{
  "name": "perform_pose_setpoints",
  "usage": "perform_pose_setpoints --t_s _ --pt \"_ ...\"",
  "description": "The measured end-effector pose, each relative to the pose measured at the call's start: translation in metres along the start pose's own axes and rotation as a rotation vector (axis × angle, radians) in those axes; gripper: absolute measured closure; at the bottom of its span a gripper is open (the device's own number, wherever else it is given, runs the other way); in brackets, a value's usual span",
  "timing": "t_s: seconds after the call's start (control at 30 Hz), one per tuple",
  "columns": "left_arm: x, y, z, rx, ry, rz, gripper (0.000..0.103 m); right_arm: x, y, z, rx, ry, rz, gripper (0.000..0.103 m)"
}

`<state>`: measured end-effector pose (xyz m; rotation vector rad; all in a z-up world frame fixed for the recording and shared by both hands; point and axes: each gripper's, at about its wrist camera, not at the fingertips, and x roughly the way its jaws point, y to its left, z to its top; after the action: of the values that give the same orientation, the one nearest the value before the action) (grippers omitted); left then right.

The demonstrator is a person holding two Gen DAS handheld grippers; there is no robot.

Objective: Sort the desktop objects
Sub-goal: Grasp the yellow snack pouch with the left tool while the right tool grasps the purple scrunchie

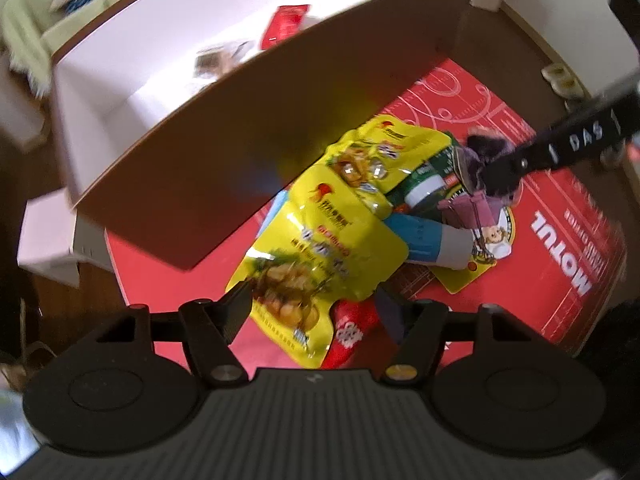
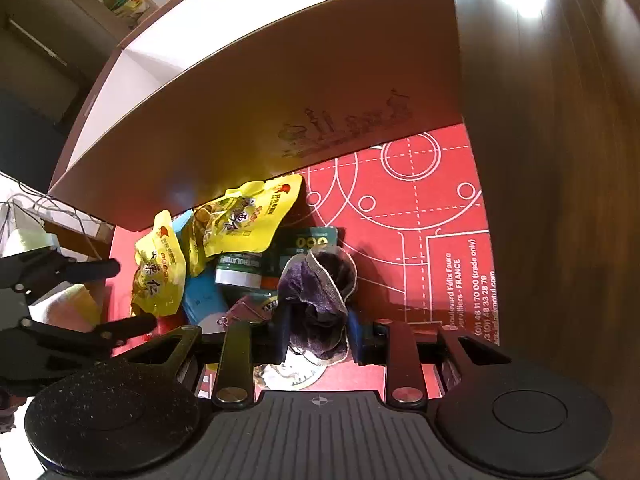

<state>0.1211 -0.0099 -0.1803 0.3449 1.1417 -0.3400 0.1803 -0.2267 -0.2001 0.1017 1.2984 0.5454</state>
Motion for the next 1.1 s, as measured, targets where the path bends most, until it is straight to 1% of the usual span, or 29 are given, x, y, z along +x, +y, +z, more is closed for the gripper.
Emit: perform_pose_setpoints --t_s 0.2,0.27,0.3,0.33,0.37,0.4,0.47,0.57,0.6,0.8,0.83,0.87,1.0,1.1 --pt "0.015 -0.021 -0.002 0.120 -0.013 0.044 0.036 -0.003 -0.007 0.001 0.024 -0.001 0.002 0.075" --pt "0.018 -0.023 -0.003 0.143 -0.021 0.063 0.036 -0.003 -0.009 0.000 0.025 -0.002 0.004 0.075" --pt "0.020 -0.023 -0.003 0.148 -0.028 0.069 0.034 -0.004 -0.009 0.000 0.025 -0.003 0.005 0.075" --pt "0.021 -0.023 -0.003 0.149 -0.035 0.072 0.035 -0.004 -0.010 0.000 0.024 -0.003 0.006 0.075" --pt "0.021 -0.021 -0.002 0.145 -0.040 0.073 0.040 -0.004 -0.010 0.000 0.023 -0.003 0.006 0.075" --pt "0.021 -0.020 -0.002 0.143 -0.044 0.078 0.043 -0.004 -0.010 0.000 0.021 -0.004 0.006 0.075" --pt "0.020 -0.018 -0.002 0.152 -0.050 0.094 0.054 -0.004 -0.009 -0.001 0.017 -0.004 0.006 0.075" --pt "0.014 -0.016 -0.003 0.158 -0.069 0.099 0.065 -0.005 -0.008 -0.001 0.007 -0.004 0.002 0.075" --pt "0.011 -0.016 -0.004 0.161 -0.076 0.103 0.067 -0.006 -0.007 -0.001 0.002 -0.005 -0.001 0.075" --pt "-0.007 -0.014 -0.006 0.152 -0.122 0.122 0.072 -0.009 -0.002 -0.002 -0.028 -0.019 -0.010 0.075" --pt "-0.011 -0.013 -0.007 0.148 -0.128 0.122 0.085 -0.010 -0.001 -0.003 -0.032 -0.021 -0.008 0.079" --pt "-0.014 -0.012 -0.006 0.141 -0.132 0.117 0.085 -0.012 0.000 -0.003 -0.035 -0.024 -0.006 0.086" --pt "-0.026 -0.007 -0.007 0.115 -0.142 0.100 0.085 -0.016 0.004 -0.005 -0.047 -0.035 -0.009 0.086" --pt "-0.034 -0.003 -0.007 0.063 -0.159 0.081 0.085 -0.020 0.007 -0.006 -0.053 -0.045 -0.010 0.086"
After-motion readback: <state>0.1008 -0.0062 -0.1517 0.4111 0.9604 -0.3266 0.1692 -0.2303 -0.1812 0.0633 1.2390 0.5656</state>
